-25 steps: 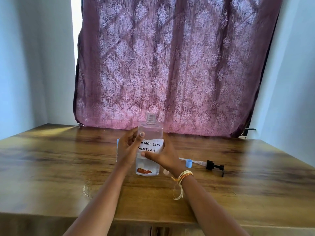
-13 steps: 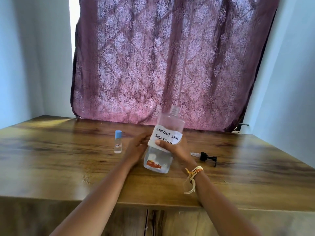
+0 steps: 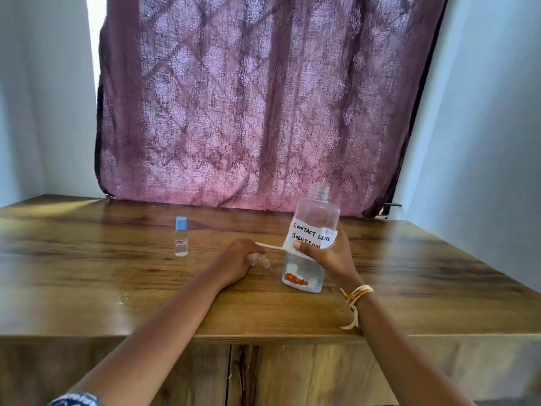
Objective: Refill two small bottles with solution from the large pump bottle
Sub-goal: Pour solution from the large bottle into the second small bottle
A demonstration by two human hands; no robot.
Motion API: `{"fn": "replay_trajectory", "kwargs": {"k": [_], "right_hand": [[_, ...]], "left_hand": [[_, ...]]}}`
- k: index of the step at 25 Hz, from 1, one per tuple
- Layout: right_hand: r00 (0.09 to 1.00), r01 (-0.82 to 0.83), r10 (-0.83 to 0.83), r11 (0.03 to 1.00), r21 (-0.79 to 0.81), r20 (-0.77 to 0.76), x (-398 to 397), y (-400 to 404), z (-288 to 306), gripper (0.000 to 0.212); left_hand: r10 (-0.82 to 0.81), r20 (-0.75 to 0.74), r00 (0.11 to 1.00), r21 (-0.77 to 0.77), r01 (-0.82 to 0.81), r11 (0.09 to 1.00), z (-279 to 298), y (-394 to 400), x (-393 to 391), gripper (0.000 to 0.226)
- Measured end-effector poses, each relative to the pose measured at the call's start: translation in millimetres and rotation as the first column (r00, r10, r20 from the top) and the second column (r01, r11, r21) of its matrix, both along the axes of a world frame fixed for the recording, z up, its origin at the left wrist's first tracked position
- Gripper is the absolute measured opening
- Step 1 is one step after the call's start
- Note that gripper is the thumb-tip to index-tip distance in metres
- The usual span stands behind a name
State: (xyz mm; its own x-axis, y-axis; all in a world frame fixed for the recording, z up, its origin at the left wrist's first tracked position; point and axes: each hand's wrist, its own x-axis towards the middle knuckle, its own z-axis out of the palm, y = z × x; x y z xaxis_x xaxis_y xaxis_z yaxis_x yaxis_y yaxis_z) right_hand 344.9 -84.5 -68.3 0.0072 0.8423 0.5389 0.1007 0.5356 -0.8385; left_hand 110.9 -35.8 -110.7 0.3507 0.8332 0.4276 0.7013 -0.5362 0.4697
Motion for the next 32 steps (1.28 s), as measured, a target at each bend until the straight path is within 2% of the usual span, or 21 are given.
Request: {"fn": "replay_trajectory", "kwargs": {"k": [2, 4, 6, 8, 10, 12, 14, 16, 21, 23, 28, 32], "right_hand": [[0.999, -0.031, 0.031, 0.999, 0.017, -0.010, -8.7, 0.0, -1.9, 0.062], [0.999, -0.033, 0.034, 0.999, 0.034, -0.037, -18.4, 0.8, -2.2, 0.059], [0.996, -0.027, 0.031, 0.999, 0.047, -0.090, -27.4, 2.4, -1.8, 0.051], [0.995, -0.003, 0.009, 0.998, 0.059, -0.100, -34.1, 5.3, -1.5, 0.050], [0.993, 0.012, -0.005, 0.998, 0.057, -0.117, -39.9, 8.4, -2.1, 0.050], [0.991, 0.021, -0.013, 0.998, 0.056, -0.132, -44.1, 10.3, -3.5, 0.049], [0.993, 0.021, -0.012, 0.998, 0.067, -0.121, -45.2, 10.6, -4.6, 0.051], [0.994, 0.001, 0.007, 0.997, 0.075, -0.106, -44.4, 9.8, -6.0, 0.052], [0.997, -0.032, 0.036, 0.998, 0.057, -0.063, -37.9, 8.5, -9.6, 0.056], [0.998, -0.034, 0.035, 0.999, 0.033, -0.047, -36.6, 9.8, -10.8, 0.060], [0.999, 0.034, -0.034, 0.999, 0.034, -0.017, -35.2, 15.4, -8.7, 0.066], [0.984, 0.044, -0.053, 0.998, 0.052, 0.172, -18.9, 21.3, 7.8, 0.072]], "left_hand": [[0.041, 0.005, 0.999, 0.040, -0.041, 0.998, 1.3, -0.5, 0.6, 0.031], [0.078, 0.184, 0.980, 0.051, -0.089, 0.995, 5.3, -1.8, -3.7, 0.030], [0.100, 0.408, 0.907, -0.052, -0.086, 0.995, 9.1, -1.8, -11.4, 0.030], [0.124, 0.527, 0.841, -0.162, -0.044, 0.986, 11.1, 0.7, -16.9, 0.028], [0.143, 0.630, 0.764, -0.286, 0.056, 0.957, 11.9, 0.4, -16.8, 0.019], [0.171, 0.770, 0.615, -0.392, 0.243, 0.887, 14.1, -0.7, -14.5, 0.018], [0.180, 0.849, 0.497, -0.408, 0.398, 0.822, 17.9, -4.0, -14.1, 0.022], [0.177, 0.880, 0.442, -0.396, 0.475, 0.786, 20.3, -8.8, -14.5, 0.019], [0.164, 0.891, 0.424, -0.378, 0.492, 0.784, 21.3, -12.3, -10.8, 0.011], [0.172, 0.901, 0.399, -0.368, 0.493, 0.788, 20.7, -11.0, -12.0, 0.015], [0.124, 0.888, 0.443, -0.306, 0.367, 0.878, 19.6, -7.8, -15.5, 0.031], [0.086, 0.880, 0.467, -0.257, 0.315, 0.914, 18.6, -6.1, -15.8, 0.042]]}}
